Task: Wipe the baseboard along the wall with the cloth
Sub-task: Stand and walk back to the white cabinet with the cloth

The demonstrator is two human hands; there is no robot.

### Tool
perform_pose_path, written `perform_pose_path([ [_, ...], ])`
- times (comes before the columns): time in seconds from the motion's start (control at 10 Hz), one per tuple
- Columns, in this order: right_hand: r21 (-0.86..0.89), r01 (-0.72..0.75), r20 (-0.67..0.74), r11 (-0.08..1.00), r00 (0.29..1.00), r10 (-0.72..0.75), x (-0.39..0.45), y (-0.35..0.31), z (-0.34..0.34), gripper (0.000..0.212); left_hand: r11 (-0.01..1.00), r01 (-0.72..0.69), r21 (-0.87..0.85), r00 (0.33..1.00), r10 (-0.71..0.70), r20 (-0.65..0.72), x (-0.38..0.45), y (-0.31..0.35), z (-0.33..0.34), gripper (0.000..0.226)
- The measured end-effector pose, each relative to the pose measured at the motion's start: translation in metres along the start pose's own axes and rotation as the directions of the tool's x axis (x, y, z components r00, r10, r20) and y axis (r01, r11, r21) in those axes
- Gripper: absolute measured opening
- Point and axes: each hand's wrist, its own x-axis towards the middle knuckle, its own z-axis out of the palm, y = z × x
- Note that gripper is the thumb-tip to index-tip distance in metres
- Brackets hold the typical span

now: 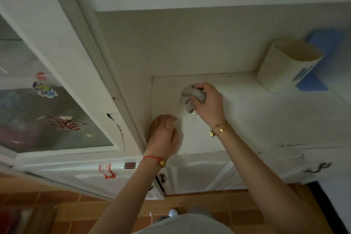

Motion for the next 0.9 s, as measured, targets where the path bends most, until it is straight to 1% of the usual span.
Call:
perform_pose_path([
  [0.1, 0.001, -0.056, 0.029, 0.998, 0.998, 0.056, 0.044, 0.000, 0.036, 0.023, 0.999, 0.038, -0.005, 0.999, -0.038, -0.013, 0.005, -0.004, 0.009, 0.039],
  [0.2, -0.037, -0.104, 0.107, 0.994, 0.989, 0.107, 0.082, 0.002, 0.070, 0.021, 0.998, 0.057, -0.009, 0.998, -0.058, -0.017, 0.004, -0.003, 0.014, 0.032],
  [0.3, -0.056, -0.127, 0.174, 0.990, 0.975, 0.134, 0.109, 0.005, 0.103, 0.021, 0.998, 0.058, -0.033, 0.998, -0.059, -0.017, 0.005, -0.002, 0.014, 0.031],
  [0.4, -0.072, -0.134, 0.216, 0.988, 0.965, 0.146, 0.123, 0.010, 0.133, 0.025, 0.995, 0.079, -0.052, 0.997, -0.080, -0.003, 0.005, -0.005, 0.017, 0.035],
  [0.5, -0.118, -0.110, 0.251, 0.987, 0.958, 0.137, 0.132, 0.011, 0.153, 0.028, 0.994, 0.075, -0.085, 0.997, -0.076, -0.009, 0.005, -0.007, 0.019, 0.036],
  [0.6, -0.152, -0.079, 0.258, 0.985, 0.959, 0.117, 0.134, 0.015, 0.167, 0.028, 0.994, 0.060, -0.086, 0.998, -0.063, -0.031, 0.005, -0.007, 0.021, 0.035],
  [0.7, -0.179, -0.037, 0.321, 0.983, 0.943, 0.094, 0.129, 0.019, 0.167, 0.030, 0.994, 0.069, -0.081, 0.997, -0.072, -0.034, 0.005, -0.007, 0.020, 0.035],
  [0.8, -0.163, 0.002, 0.382, 0.987, 0.922, 0.061, 0.127, 0.021, 0.161, 0.038, 0.995, 0.053, -0.080, 0.997, -0.058, -0.053, 0.005, -0.007, 0.020, 0.035],
  [0.9, -0.097, 0.037, 0.349, 0.995, 0.937, -0.001, 0.119, 0.021, 0.135, 0.040, 0.996, 0.049, -0.078, 0.997, -0.054, -0.056, 0.005, -0.007, 0.018, 0.034],
])
